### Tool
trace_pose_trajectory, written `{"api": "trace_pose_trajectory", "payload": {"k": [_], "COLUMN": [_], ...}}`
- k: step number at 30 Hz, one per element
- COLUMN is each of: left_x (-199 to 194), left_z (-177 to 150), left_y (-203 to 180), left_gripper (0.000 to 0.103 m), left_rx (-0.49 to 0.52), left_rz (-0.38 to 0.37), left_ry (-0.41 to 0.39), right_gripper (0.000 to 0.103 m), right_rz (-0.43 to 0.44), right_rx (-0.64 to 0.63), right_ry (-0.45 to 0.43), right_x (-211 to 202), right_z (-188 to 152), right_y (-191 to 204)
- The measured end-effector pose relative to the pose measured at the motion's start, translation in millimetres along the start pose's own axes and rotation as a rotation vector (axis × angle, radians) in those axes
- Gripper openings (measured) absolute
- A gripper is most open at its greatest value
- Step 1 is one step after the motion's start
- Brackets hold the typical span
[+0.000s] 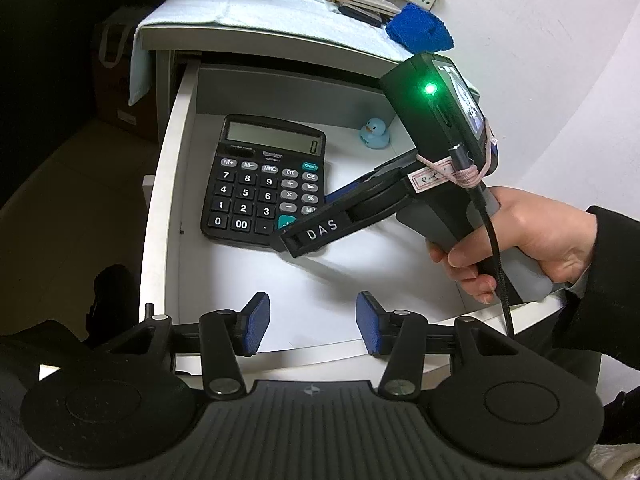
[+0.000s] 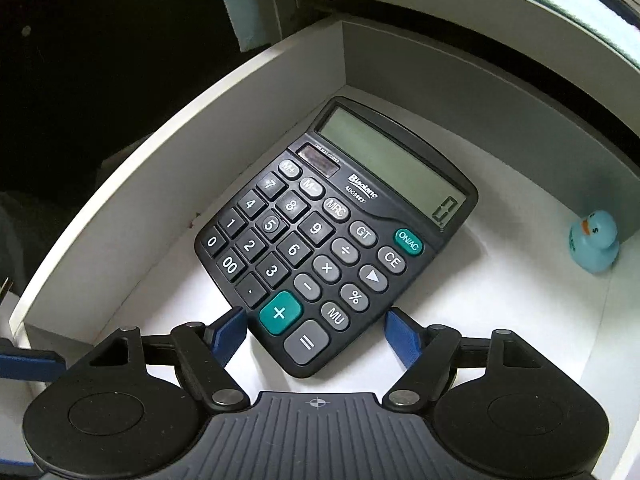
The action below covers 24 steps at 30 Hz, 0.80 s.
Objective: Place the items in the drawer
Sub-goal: 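Press the calculator keys with the right tool's fingertips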
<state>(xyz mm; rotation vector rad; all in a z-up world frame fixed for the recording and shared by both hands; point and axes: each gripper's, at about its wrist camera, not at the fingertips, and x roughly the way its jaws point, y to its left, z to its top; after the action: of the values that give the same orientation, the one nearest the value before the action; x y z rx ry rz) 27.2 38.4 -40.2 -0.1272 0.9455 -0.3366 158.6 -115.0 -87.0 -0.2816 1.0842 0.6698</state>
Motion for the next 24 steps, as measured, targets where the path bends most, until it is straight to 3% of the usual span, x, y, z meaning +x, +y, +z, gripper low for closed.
{"api": "trace_pose_trajectory", "payload": {"k": [6,24], "left_x": [-1.2,-3.3], "left_z": [-1.9,-5.7], "left_y": [-0.8,1.2], "left_gripper": [0.056,0.058], "left_rx": [0.000,0.003], "left_rz": [-0.003,-0.007], "left_ry": [-0.003,-0.009], "right_gripper": [0.071,0.069], "right_rz": [0.018,-0.021], "right_rx": [0.046,0.158], "right_ry": [-0.027,-0.125], "right_x": [1.8,12.8], "right_z": [11.8,53.6], "right_y": [-12.1,-37.7]}}
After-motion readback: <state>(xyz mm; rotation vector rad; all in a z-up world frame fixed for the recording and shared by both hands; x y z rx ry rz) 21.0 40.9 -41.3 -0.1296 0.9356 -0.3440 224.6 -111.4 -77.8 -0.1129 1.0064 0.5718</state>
